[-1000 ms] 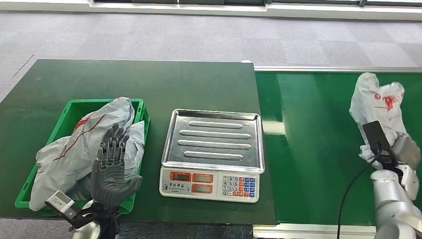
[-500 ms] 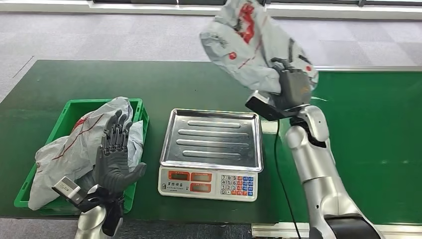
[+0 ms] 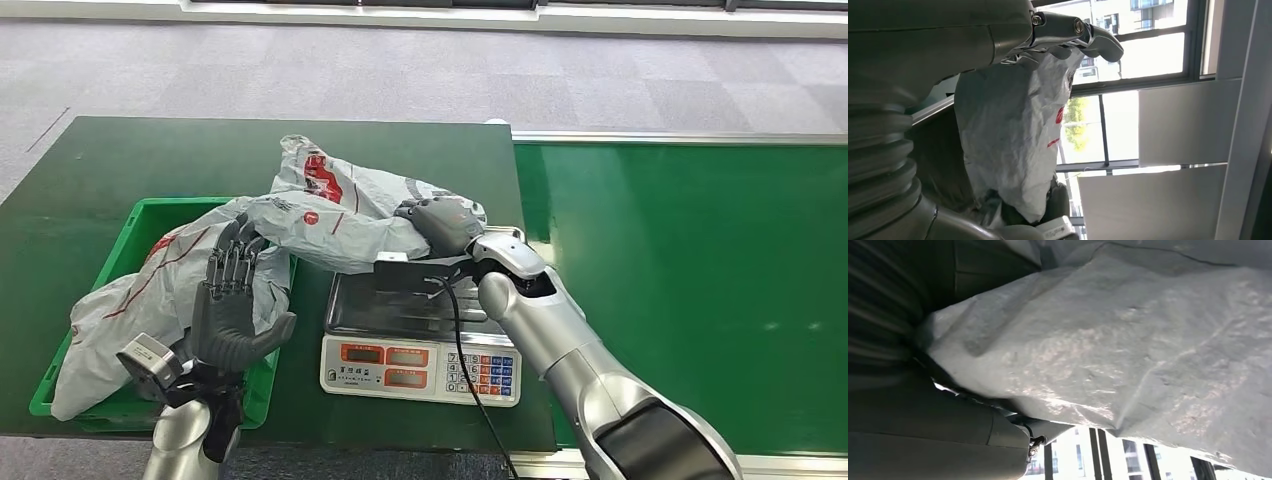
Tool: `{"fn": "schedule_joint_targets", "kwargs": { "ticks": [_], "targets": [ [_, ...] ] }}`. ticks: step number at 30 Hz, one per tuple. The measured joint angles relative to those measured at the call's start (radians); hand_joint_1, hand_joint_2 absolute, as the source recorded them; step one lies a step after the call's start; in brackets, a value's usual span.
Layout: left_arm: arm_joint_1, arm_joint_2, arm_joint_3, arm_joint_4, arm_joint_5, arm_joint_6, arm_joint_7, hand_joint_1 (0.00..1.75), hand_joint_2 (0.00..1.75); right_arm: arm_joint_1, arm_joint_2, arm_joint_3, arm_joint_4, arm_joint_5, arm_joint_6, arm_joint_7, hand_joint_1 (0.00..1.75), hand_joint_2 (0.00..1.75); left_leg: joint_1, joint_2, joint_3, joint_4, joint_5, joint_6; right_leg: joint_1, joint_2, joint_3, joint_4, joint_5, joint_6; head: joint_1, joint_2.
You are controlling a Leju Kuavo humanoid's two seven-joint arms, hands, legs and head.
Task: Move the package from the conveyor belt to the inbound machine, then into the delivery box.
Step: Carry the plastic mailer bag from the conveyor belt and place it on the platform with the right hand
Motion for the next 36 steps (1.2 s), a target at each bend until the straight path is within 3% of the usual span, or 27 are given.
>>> {"fn": "schedule_joint_targets", "kwargs": {
  "ticks": [7, 21, 31, 36],
  "targets": [
    [-0.008, 0.002, 0.006, 0.017, -0.007, 0.029, -0.010, 0.00, 1.75, 0.046, -0.066, 0.021, -0.038, -0.045, 0.064, 0.000, 0.00, 1.75, 0.000, 0.000, 0.000, 0.000, 0.000, 0.000, 0.000, 0.000, 0.000, 0.000, 0.000, 0.000, 0.000, 0.000],
    [-0.006, 0.012, 0.039, -0.029, -0.029, 0.077, -0.031, 0.00, 1.75, 0.112, -0.175, 0.025, -0.215, -0.230, 0.171, -0.149, 0.00, 1.75, 0.000, 0.001, 0.000, 0.000, 0.000, 0.000, 0.000, 0.001, -0.001, 0.000, 0.000, 0.000, 0.000, 0.000],
    [-0.042, 0.020, 0.027, -0.111, -0.143, 0.113, -0.040, 0.00, 1.75, 0.137, -0.249, 0.020, -0.351, -0.441, 0.295, -0.322, 0.00, 1.75, 0.000, 0.001, 0.000, 0.000, 0.000, 0.000, 0.000, 0.001, -0.001, 0.000, 0.001, 0.001, 0.000, 0.000],
    [-0.125, 0.023, -0.054, -0.048, -0.294, 0.160, 0.036, 0.00, 1.75, 0.165, -0.242, -0.081, -0.389, -0.664, 0.325, -0.358, 0.00, 1.75, 0.000, 0.000, 0.000, 0.001, 0.000, 0.000, 0.000, -0.001, 0.000, 0.000, 0.001, 0.001, 0.000, 0.000]
  ]
}}
